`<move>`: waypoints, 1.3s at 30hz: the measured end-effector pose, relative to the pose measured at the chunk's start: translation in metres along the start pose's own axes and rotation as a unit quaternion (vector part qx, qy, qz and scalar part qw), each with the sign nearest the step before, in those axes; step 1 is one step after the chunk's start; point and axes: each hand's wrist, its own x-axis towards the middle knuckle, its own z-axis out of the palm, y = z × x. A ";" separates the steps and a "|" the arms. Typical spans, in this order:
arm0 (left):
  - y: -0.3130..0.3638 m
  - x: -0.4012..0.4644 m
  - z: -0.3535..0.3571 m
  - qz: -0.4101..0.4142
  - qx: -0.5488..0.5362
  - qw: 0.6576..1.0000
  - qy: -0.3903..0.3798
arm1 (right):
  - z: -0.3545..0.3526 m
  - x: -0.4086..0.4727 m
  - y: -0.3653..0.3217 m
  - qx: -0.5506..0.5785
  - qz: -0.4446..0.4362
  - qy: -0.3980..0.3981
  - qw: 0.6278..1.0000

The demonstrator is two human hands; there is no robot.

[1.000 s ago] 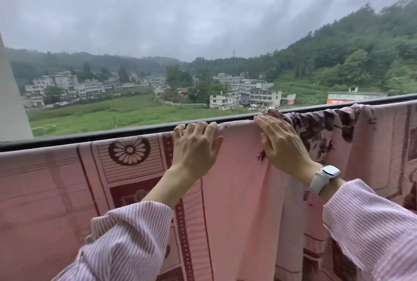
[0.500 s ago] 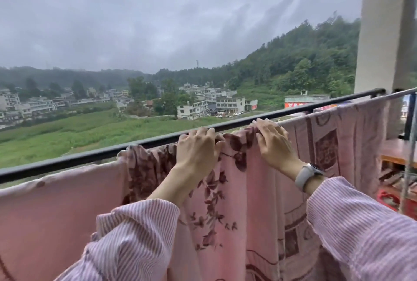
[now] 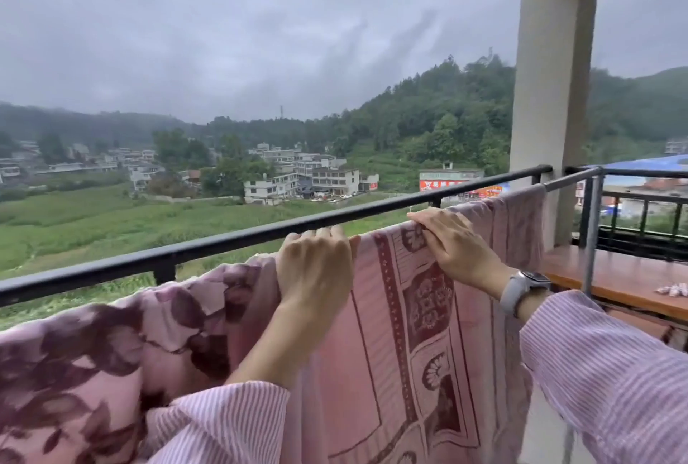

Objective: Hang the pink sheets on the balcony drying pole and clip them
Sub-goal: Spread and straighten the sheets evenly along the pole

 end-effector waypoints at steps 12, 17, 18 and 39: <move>0.172 0.107 0.092 -0.031 0.022 0.997 0.068 | -0.018 0.018 0.218 -0.017 -0.028 0.009 0.999; 0.256 0.147 0.121 -0.076 0.021 0.996 0.039 | -0.028 0.031 0.321 0.025 0.006 0.002 1.000; 0.273 0.157 0.129 -0.073 0.019 0.997 0.035 | -0.030 0.033 0.342 0.032 0.011 0.004 0.999; 0.451 0.293 0.211 -0.135 -0.110 0.982 0.072 | -0.055 0.139 0.515 0.234 -0.187 -0.081 0.951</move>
